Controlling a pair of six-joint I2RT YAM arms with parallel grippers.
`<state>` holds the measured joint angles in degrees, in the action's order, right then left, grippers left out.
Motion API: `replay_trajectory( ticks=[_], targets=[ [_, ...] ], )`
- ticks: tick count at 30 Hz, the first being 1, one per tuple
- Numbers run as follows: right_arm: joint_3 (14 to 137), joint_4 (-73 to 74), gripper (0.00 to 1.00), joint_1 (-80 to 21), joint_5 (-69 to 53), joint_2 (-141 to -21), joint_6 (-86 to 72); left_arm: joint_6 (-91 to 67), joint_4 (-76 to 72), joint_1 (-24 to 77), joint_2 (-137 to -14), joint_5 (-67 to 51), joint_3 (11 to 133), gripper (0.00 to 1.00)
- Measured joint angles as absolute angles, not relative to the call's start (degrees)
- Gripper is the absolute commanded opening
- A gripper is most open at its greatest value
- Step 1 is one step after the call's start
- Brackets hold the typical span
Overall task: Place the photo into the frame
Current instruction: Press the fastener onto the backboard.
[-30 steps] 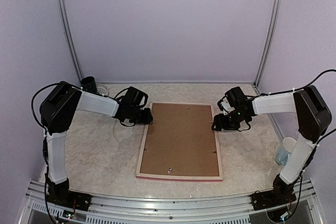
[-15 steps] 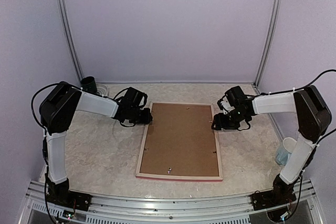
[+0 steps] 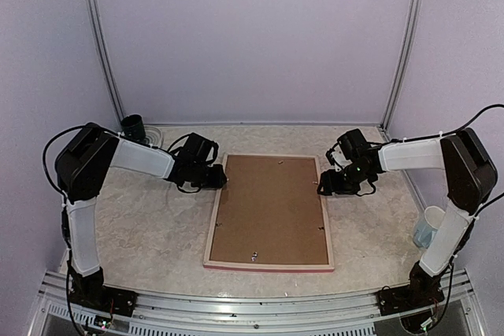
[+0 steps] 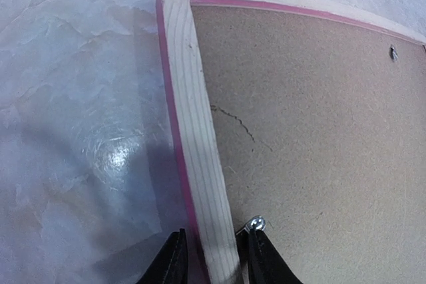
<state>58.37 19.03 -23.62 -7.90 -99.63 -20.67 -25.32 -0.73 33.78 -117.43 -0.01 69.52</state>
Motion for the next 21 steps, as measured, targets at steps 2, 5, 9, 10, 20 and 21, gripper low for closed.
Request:
replay_trajectory(
  ticks=[2, 5, 9, 10, 20, 21],
  targets=[
    [58.46, 19.05, 0.66, -23.62, -7.90, -99.63, -20.67, -25.32, -0.32, 33.78, -116.44, 0.30, 68.42, 0.30],
    [58.61, 19.05, 0.66, -23.62, -7.92, -99.63, -20.67, -25.30, 0.21, 33.80, -115.83, 0.71, 67.90, 0.27],
    [58.63, 19.03, 0.66, -23.62, -7.92, -99.63, -20.69, -25.32, 0.25, 34.11, -115.79, 1.23, 67.90, 0.26],
    [58.63, 19.03, 0.66, -23.62, -7.92, -99.63, -20.67, -25.34, 0.25, 34.17, -115.79, 1.43, 67.90, 0.24],
    [58.63, 19.05, 0.64, -24.60, -6.61, -100.75, -20.67, -26.57, 0.47, 35.40, -115.90, 5.08, 68.23, 0.16],
    [58.63, 19.05, 0.64, -24.77, -6.26, -101.10, -20.67, -26.72, 0.47, 35.42, -115.92, 5.30, 68.25, 0.15]
  ],
)
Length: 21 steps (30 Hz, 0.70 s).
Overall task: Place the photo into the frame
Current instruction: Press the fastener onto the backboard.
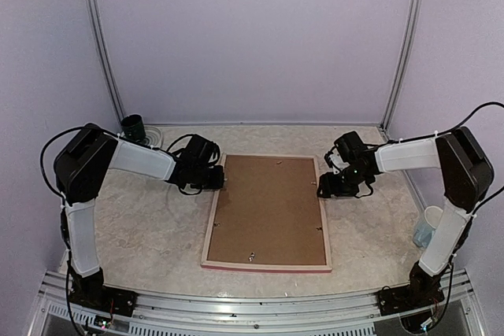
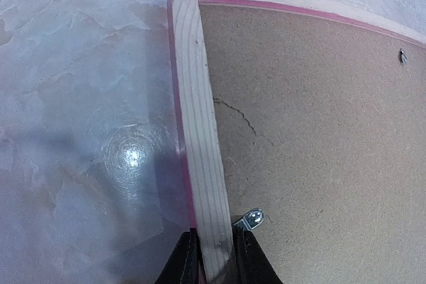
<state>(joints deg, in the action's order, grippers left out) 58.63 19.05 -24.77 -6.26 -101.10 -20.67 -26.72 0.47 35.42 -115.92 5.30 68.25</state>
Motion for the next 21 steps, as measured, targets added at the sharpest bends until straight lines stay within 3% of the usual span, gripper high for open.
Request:
replay_trajectory(
  ticks=[5, 16, 21],
  targets=[
    [58.63, 18.94, 0.60, -25.47, -5.21, -101.54, -20.69, -27.29, 0.38, 35.55, -115.94, 6.04, 68.23, 0.11],
    [58.61, 18.00, 0.50, -27.00, -4.51, -102.69, -21.47, -28.95, -0.14, 35.99, -115.94, 6.94, 67.99, 0.12],
    [59.16, 17.26, 0.34, -27.79, -4.45, -103.24, -22.24, -29.45, -1.02, 36.12, -115.90, 7.46, 67.46, 0.18]
  ],
)
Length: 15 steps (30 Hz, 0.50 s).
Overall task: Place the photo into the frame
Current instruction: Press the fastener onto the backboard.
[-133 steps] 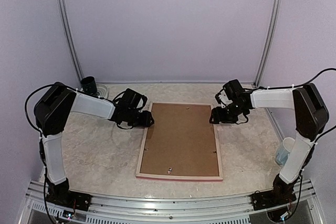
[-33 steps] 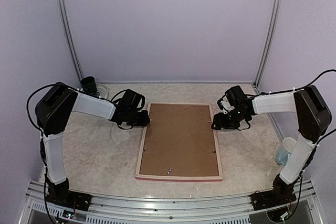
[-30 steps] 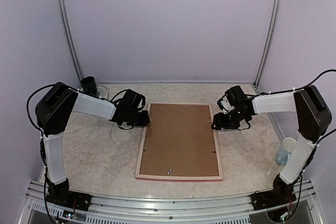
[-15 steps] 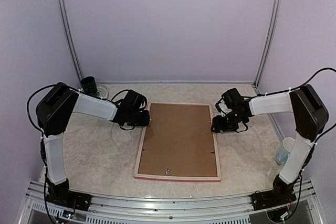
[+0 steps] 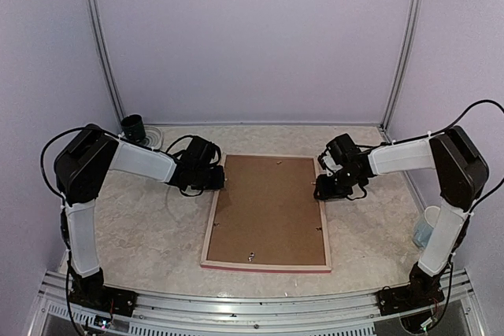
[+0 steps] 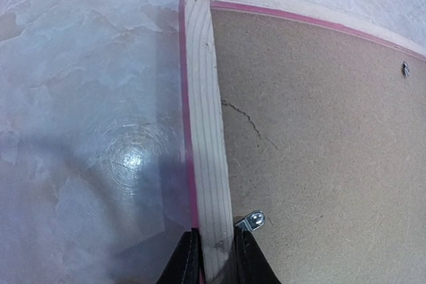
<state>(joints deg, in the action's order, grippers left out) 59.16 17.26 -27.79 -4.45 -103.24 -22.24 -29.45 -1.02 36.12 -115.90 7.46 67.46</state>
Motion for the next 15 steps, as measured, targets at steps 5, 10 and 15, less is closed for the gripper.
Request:
replay_trajectory(
  ticks=[5, 10, 15],
  targets=[
    [59.24, 16.73, 0.27, -28.14, -4.21, -103.31, -23.14, -29.58, -2.11, 36.16, -115.81, 7.57, 66.76, 0.31],
    [59.27, 16.75, 0.24, -28.23, -4.05, -103.31, -23.77, -29.76, -2.00, 36.10, -115.66, 8.47, 66.46, 0.35],
    [59.31, 16.78, 0.23, -28.25, -4.05, -103.31, -24.10, -29.67, -1.17, 36.49, -115.61, 10.59, 66.74, 0.35]
  ],
)
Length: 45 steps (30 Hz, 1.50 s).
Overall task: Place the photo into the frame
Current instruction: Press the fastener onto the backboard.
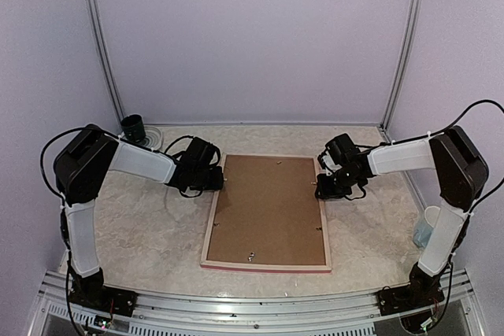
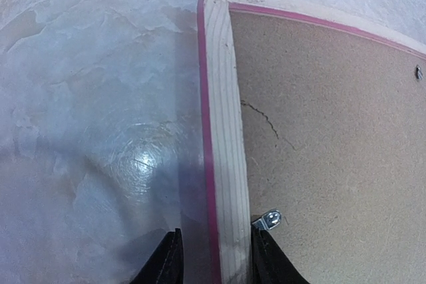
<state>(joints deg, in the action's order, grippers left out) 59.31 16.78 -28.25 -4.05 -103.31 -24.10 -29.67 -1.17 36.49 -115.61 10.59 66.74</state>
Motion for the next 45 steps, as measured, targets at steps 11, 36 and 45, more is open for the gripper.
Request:
replay_trajectory(
  ticks=[11, 36, 45],
  targets=[
    [59.31, 16.60, 0.21, -28.34, -4.08, -103.31, -24.73, -29.50, 1.85, 37.78, -115.90, 14.63, 68.38, 0.36],
    [60.27, 16.62, 0.20, -28.38, -4.01, -104.03, -24.62, -29.58, 2.35, 37.93, -116.75, 16.75, 69.58, 0.40],
    [60.45, 16.38, 0.21, -28.62, -4.25, -104.20, -24.18, -29.76, 2.39, 38.02, -112.42, 16.97, 65.10, 0.42]
  ],
)
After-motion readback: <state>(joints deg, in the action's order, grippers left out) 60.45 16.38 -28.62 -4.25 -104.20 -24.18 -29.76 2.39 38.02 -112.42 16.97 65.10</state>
